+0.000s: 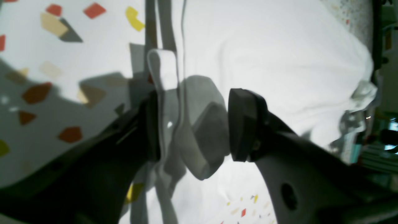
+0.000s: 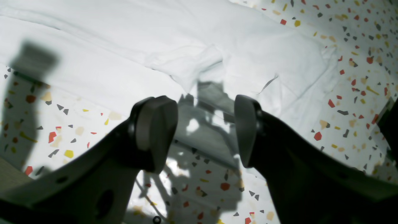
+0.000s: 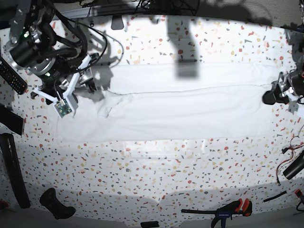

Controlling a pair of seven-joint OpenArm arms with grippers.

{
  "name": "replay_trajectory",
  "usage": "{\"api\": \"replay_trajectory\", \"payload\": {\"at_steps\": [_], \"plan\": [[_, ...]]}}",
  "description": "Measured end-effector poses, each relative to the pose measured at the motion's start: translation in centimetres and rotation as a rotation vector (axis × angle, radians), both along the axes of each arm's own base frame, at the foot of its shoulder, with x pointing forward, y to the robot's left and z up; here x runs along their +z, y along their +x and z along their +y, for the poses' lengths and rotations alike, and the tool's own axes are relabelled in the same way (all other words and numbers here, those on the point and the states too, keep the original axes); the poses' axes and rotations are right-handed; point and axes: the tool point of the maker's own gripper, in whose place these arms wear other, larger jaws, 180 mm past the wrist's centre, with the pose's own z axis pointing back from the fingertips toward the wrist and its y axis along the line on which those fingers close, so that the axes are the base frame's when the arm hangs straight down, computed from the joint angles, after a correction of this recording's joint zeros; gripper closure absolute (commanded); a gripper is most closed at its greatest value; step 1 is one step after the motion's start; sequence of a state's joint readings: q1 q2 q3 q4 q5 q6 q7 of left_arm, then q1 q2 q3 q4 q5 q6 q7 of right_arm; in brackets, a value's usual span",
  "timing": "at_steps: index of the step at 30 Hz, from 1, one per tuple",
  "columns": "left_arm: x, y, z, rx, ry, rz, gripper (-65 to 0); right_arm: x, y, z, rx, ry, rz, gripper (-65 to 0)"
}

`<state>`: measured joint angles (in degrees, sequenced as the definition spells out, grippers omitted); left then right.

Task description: Fold the T-shirt properly

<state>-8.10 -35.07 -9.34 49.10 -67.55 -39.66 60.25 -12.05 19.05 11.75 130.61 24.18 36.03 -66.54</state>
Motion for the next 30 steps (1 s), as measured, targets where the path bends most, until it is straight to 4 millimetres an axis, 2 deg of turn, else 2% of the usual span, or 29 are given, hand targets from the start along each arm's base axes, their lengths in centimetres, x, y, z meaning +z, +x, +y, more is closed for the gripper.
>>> {"api": "replay_trajectory", "payload": {"at_steps": [4,7,10,13,14,18,21,26,28,30], "plan": [[-0.2,0.1,-1.0,-0.001,-0.027,-0.001,-30.9,0.0,0.0,0.0,0.0,0.001,0.0,-33.4],[-0.4,0.2,-2.0,-0.001,-0.053,-0.005,-26.7,0.0,0.0,0.0,0.0,0.0,0.0,-33.4],[-0.6,0.2,-2.3,-0.003,-0.058,-0.006,-16.5,0.0,0.0,0.0,0.0,0.0,0.0,-33.4],[-0.7,0.2,-2.0,0.004,-0.043,-0.01,-1.6,0.0,0.0,0.0,0.0,0.001,0.0,-33.4],[-0.7,0.3,-1.9,0.01,-0.041,-0.015,0.0,0.0,0.0,0.0,0.0,0.001,0.0,-33.4],[-0.2,0.6,-0.5,0.017,-0.004,-0.024,0.0,0.0,0.0,0.0,0.0,0.0,0.0,-33.4],[0.1,1.1,1.6,-0.014,0.11,-0.011,0.0,0.0,0.0,0.0,0.0,0.001,0.0,-33.4],[2.0,3.8,4.9,0.025,0.253,-0.044,0.0,0.0,0.0,0.0,0.0,0.0,0.0,-33.4],[2.6,4.4,5.0,0.024,0.257,-0.036,0.0,0.0,0.0,0.0,0.0,0.0,0.0,-33.4],[3.4,4.5,4.3,-0.001,0.226,-0.032,0.0,0.0,0.0,0.0,0.0,0.0,0.0,-33.4]]}}
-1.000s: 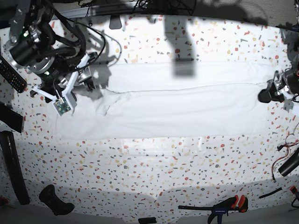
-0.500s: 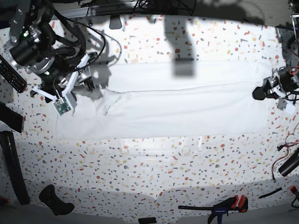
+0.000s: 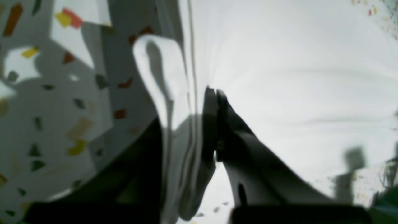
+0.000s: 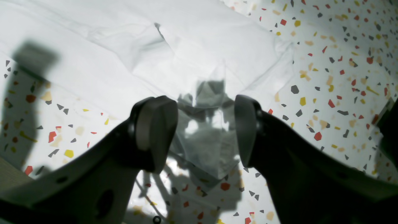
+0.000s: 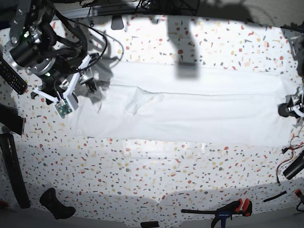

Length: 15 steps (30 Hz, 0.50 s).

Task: Fold the T-shirt properly
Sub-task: 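Grasp the strip end with the left gripper and fold it toward the middle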

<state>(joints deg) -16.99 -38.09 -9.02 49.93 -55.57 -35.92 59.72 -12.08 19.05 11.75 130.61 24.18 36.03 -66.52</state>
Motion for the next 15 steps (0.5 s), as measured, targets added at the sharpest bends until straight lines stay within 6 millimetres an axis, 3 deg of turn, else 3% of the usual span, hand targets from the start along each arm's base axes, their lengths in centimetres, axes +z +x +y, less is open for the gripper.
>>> {"api": "replay_trajectory", "payload": {"at_steps": [7,12,15], "plan": [[4.7,1.6,-4.7,-0.16,-0.002,-0.086,0.0,0.2,0.1,0.2,0.003,0.009,-0.011,-33.4],[7.7,3.0,-11.0,-0.281,0.039,-0.21,0.0,0.5,0.1,1.1,0.032,0.061,-0.019,-33.4],[8.3,2.4,-14.8,-0.33,0.047,-0.272,0.0,0.6,0.1,1.2,0.033,0.068,-0.026,-33.4]]}}
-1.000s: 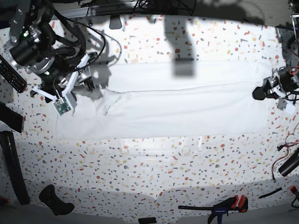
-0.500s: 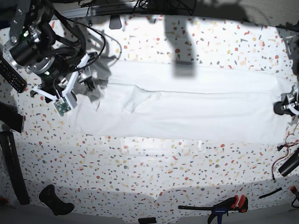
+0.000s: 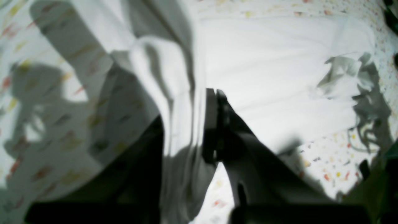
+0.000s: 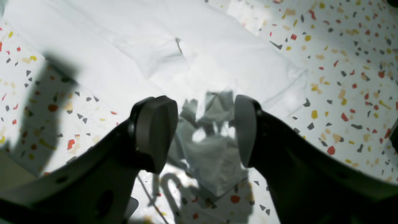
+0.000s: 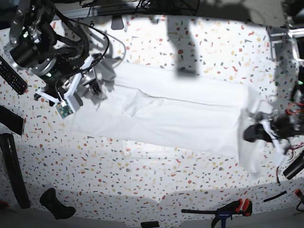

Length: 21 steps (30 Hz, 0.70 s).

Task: Fold the T-shirt properly
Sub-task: 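Grasp the strip end with the left gripper and fold it toward the middle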

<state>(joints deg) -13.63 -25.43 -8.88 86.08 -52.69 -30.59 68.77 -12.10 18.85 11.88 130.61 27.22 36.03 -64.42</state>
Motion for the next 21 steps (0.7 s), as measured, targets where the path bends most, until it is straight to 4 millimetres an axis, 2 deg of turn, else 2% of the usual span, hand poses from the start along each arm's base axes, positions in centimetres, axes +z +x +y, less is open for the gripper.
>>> {"api": "replay_trajectory", "payload": {"at_steps": [4,8,13,21], "plan": [[-0.8,-1.4,-2.9,-0.002,0.0,-0.041,0.0,0.0,0.0,0.3,-0.004,0.016,-0.001,-33.4],[-3.3,-2.1,-4.7,0.033,0.021,-0.025,0.0,0.2,0.1,0.8,-0.007,0.042,-0.01,-33.4],[-5.5,-3.0,-6.7,0.068,0.024,-0.016,0.0,0.3,0.1,1.3,0.008,0.068,-0.011,-33.4],[-5.4,-2.5,-8.6,0.129,-0.041,-0.014,0.0,0.4,0.0,1.6,0.017,0.082,-0.011,-33.4]]}}
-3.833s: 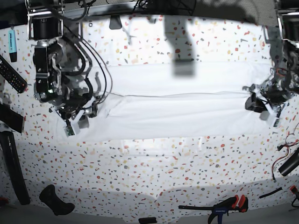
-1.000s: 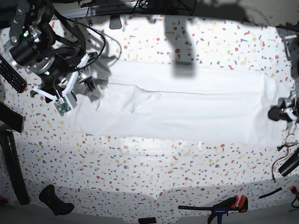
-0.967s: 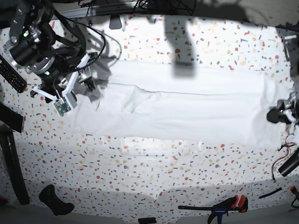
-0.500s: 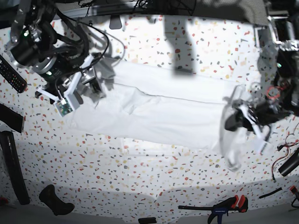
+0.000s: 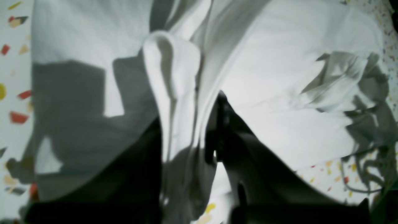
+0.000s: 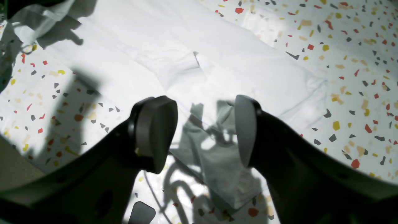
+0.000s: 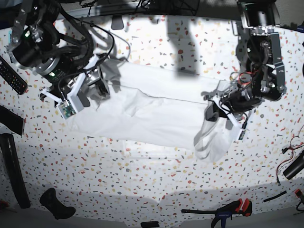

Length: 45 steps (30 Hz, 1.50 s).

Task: Fold the T-shirt properly
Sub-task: 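Grasp the strip end with the left gripper and fold it toward the middle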

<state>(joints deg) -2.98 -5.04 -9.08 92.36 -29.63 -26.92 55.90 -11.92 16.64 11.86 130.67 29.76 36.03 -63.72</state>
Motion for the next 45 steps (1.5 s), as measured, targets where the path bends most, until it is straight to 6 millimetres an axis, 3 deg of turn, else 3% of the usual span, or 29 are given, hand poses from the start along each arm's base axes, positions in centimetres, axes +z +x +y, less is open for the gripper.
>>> {"api": "replay_trajectory", "payload": {"at_steps": [10,14,15,19,25,29,35,36,40,45], "plan": [[0.8,0.8,-0.6,0.034,-0.045,-0.045,0.0,0.0,0.0,0.0,0.0,0.0,0.0,-33.4],[1.6,1.1,-0.9,0.044,-0.091,-0.071,-22.9,0.0,0.0,0.0,0.0,0.0,0.0,-33.4],[1.9,1.1,-1.1,0.044,-0.118,-0.074,-26.0,0.0,0.0,0.0,0.0,0.0,0.0,-33.4],[2.6,0.8,-2.2,0.023,-0.202,-0.06,-26.7,0.5,0.3,0.2,0.005,0.018,-0.027,-33.4],[2.6,0.7,-2.2,0.021,-0.208,-0.059,-26.7,0.6,0.3,0.3,0.005,0.02,-0.034,-33.4],[2.6,0.8,-2.3,0.021,-0.208,-0.06,-26.7,0.5,1.2,-2.2,-0.091,-0.083,-0.067,-33.4],[2.6,0.7,-2.2,0.021,-0.208,-0.059,-26.7,1.4,1.9,-8.7,-0.328,-0.168,-0.104,-33.5],[2.6,0.8,-2.2,0.021,-0.208,-0.06,-26.7,1.1,1.8,-9.8,-0.363,-0.172,-0.091,-33.8],[2.6,0.7,-2.2,0.021,-0.208,-0.06,-26.7,-1.5,1.2,-13.9,-0.487,-0.141,0.005,-45.6],[2.4,0.7,-2.1,0.019,-0.189,-0.058,-26.7,-4.2,0.6,-16.2,-0.585,-0.059,0.089,-46.7]]}}
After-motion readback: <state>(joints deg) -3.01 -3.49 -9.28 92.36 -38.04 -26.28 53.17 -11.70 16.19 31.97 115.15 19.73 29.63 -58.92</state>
